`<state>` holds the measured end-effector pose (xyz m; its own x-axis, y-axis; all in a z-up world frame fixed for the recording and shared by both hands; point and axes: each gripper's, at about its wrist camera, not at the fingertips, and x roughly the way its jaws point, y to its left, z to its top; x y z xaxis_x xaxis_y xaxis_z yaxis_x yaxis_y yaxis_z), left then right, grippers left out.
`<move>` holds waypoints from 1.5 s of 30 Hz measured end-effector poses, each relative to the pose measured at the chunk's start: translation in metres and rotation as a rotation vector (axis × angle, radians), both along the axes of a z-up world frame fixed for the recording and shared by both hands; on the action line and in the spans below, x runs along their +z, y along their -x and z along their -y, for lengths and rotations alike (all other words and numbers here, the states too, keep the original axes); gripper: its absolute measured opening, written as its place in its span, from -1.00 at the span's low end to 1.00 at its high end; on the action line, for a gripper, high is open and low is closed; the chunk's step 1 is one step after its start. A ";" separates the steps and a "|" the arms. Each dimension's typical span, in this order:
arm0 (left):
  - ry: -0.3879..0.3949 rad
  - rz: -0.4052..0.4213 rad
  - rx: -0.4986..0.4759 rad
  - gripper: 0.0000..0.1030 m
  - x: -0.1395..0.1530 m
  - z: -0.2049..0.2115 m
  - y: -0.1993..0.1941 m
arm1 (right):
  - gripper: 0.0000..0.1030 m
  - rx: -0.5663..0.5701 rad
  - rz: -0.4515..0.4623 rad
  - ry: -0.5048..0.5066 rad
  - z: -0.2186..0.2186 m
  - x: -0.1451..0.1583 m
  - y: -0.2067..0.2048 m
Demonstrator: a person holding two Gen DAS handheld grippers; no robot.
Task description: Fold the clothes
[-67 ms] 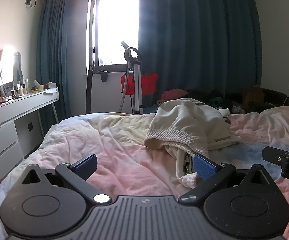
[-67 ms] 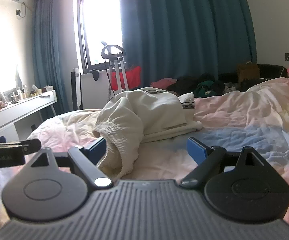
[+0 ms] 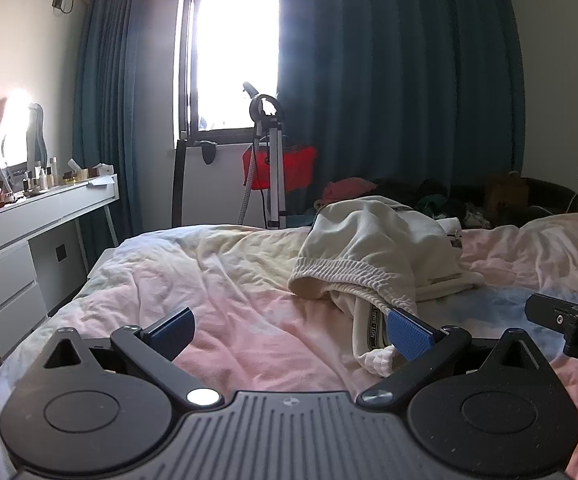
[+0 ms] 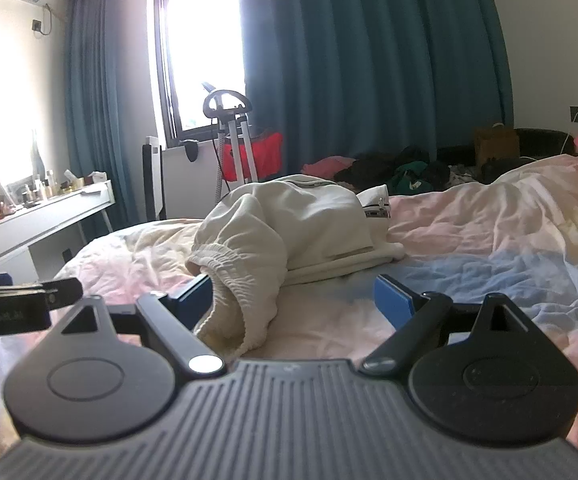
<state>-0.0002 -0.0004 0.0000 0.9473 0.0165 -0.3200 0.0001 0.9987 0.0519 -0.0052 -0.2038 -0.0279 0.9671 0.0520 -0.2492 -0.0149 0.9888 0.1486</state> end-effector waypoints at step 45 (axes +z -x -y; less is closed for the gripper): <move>-0.089 -0.001 -0.074 1.00 0.023 0.002 -0.030 | 0.72 -0.051 0.016 -0.043 0.001 -0.001 -0.003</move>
